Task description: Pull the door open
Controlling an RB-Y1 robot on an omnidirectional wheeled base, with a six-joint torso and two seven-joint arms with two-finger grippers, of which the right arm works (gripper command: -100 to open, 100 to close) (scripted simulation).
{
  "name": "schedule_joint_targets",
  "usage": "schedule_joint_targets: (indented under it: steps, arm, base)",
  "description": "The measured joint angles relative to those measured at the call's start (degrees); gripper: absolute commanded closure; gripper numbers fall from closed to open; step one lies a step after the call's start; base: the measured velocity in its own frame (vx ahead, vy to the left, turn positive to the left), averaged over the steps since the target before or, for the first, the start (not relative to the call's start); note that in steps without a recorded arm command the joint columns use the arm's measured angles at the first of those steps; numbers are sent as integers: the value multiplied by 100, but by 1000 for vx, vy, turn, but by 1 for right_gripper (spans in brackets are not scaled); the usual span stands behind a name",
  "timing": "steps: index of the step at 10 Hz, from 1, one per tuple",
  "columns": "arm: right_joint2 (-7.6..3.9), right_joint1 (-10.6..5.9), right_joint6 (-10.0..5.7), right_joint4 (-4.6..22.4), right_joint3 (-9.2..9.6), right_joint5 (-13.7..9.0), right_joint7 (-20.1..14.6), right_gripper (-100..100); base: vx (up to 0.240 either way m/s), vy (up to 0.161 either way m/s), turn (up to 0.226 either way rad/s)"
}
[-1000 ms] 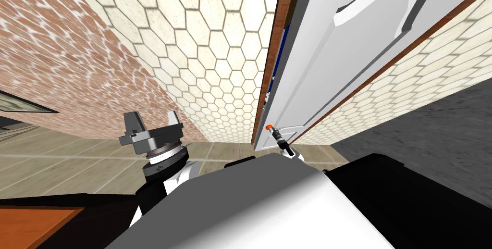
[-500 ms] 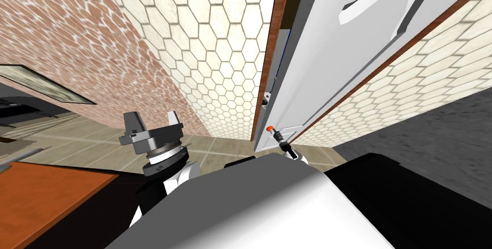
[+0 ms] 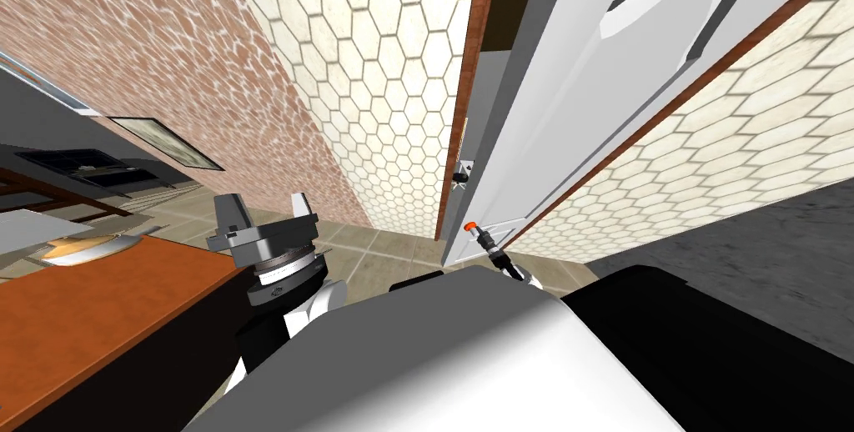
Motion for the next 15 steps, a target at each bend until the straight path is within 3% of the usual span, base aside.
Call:
schedule_joint_targets:
  steps: [2,5,8,9,14,15]
  arm:
    - [-111,85,-184,38,52,1,-97,100]
    - [-166,166,-325,67,101,12,-149,100]
    - [-264,219,-613,174,169,41,-217,100]
    - [-301,310,-666,108,203,53,-237,100]
    - [-388,451,-1088,249,345,118,-323,100]
    - [-382,460,-1099,249,356,123,-329,100]
  base:
    - [-196,-51,113]
    - [-138,-38,112]
    - [-227,-90,139]
    - [-167,-88,76]
    - [-156,-76,86]
    - [-3,-25,43]
